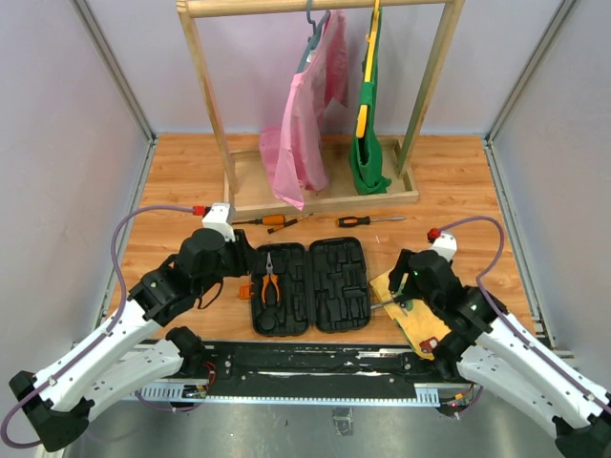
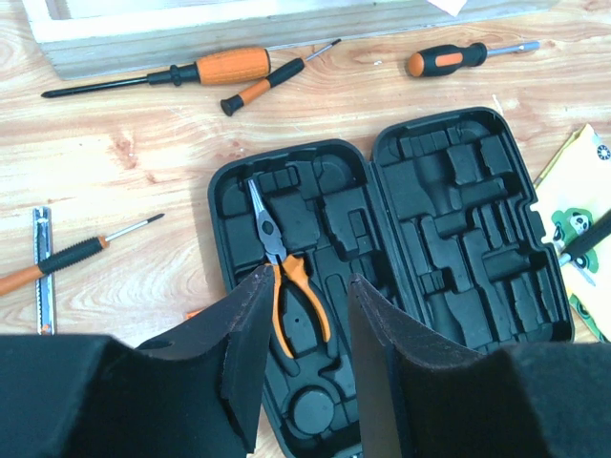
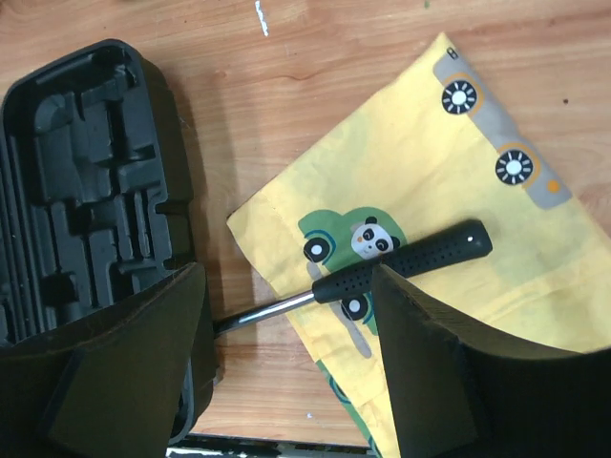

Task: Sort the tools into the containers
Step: Pick up the hammer at the center of the board.

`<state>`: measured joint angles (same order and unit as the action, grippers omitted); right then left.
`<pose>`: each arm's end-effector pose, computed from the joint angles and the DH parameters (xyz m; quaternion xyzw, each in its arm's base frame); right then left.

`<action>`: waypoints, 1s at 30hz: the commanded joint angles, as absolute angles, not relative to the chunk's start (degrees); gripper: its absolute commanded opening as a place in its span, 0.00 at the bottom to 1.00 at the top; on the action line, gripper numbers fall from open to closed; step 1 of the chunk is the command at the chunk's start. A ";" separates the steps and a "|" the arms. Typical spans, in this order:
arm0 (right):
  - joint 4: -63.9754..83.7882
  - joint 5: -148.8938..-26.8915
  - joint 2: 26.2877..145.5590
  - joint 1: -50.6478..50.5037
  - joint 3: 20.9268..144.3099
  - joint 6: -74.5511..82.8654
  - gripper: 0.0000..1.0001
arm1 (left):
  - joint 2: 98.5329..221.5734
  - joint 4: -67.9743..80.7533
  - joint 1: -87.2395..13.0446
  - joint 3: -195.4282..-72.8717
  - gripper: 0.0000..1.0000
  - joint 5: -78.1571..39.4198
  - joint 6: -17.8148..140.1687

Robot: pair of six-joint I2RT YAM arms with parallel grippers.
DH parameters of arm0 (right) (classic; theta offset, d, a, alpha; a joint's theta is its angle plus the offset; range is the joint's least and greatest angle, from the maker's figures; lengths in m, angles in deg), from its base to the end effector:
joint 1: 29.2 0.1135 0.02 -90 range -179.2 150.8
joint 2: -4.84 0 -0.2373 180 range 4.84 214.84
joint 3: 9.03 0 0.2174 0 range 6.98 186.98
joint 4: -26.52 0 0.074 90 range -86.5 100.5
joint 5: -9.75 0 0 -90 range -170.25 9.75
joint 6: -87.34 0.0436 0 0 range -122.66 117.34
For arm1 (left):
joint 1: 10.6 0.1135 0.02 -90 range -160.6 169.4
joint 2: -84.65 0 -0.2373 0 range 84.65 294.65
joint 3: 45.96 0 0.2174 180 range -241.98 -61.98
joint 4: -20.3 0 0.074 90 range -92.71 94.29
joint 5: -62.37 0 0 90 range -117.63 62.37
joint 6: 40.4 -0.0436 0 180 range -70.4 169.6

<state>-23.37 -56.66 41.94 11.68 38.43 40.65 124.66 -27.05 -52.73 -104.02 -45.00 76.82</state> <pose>0.1116 0.0735 0.2232 0.1059 0.8834 0.1426 0.4336 0.1168 -0.0881 0.2768 0.0350 0.8557 -0.1770 0.4849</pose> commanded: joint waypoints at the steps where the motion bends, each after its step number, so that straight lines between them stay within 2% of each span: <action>1: -25.75 -56.48 38.93 9.91 36.26 47.65 0.72 | 124.41 -25.33 -52.96 -104.05 0.42 -47.08 76.52; 8: -28.61 -55.40 51.86 8.72 39.04 56.16 0.76 | 126.63 -25.28 -52.96 -103.98 0.43 -47.11 76.67; 16: -30.68 -55.87 62.97 8.15 41.27 64.57 0.73 | 127.97 -25.24 -52.96 -104.10 0.43 -46.53 76.34; 21: -30.93 -55.15 63.92 7.89 40.26 68.07 0.62 | 127.69 -24.99 -52.96 -103.97 0.44 -46.19 76.32; 30: -28.21 -55.86 65.19 4.61 38.18 66.56 0.51 | 128.45 -24.90 -52.96 -104.05 0.44 -46.00 76.23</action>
